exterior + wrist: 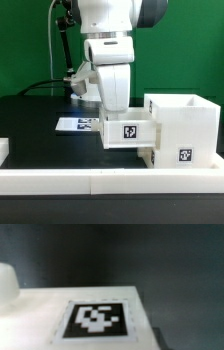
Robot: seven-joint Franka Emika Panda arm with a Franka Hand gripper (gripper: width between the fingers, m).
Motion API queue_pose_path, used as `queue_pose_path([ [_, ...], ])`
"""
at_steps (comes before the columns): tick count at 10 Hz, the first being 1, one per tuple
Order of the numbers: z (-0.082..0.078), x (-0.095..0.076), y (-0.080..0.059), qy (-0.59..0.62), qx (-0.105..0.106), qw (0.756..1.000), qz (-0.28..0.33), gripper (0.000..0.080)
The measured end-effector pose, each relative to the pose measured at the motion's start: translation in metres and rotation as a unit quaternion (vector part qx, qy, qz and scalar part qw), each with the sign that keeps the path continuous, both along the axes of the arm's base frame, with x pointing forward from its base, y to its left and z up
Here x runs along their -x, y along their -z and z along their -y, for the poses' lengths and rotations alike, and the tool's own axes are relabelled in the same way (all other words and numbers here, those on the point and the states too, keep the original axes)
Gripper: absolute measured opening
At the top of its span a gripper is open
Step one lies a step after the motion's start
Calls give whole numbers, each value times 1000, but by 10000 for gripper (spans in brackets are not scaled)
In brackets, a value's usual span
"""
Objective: Assemble drawer
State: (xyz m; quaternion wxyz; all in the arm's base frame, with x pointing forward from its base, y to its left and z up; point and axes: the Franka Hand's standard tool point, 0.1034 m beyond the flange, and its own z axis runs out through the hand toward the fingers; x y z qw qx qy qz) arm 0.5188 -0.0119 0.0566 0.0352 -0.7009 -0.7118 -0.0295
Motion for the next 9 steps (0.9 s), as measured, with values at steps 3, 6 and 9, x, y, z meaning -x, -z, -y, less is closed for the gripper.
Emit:
queue_pose_path([
  [3, -2, 1, 5, 0, -3, 1000, -3, 42],
  [6, -6, 0, 4, -1, -4, 1000, -3, 42],
  [9, -11, -1, 4, 3, -4, 1000, -3, 42],
])
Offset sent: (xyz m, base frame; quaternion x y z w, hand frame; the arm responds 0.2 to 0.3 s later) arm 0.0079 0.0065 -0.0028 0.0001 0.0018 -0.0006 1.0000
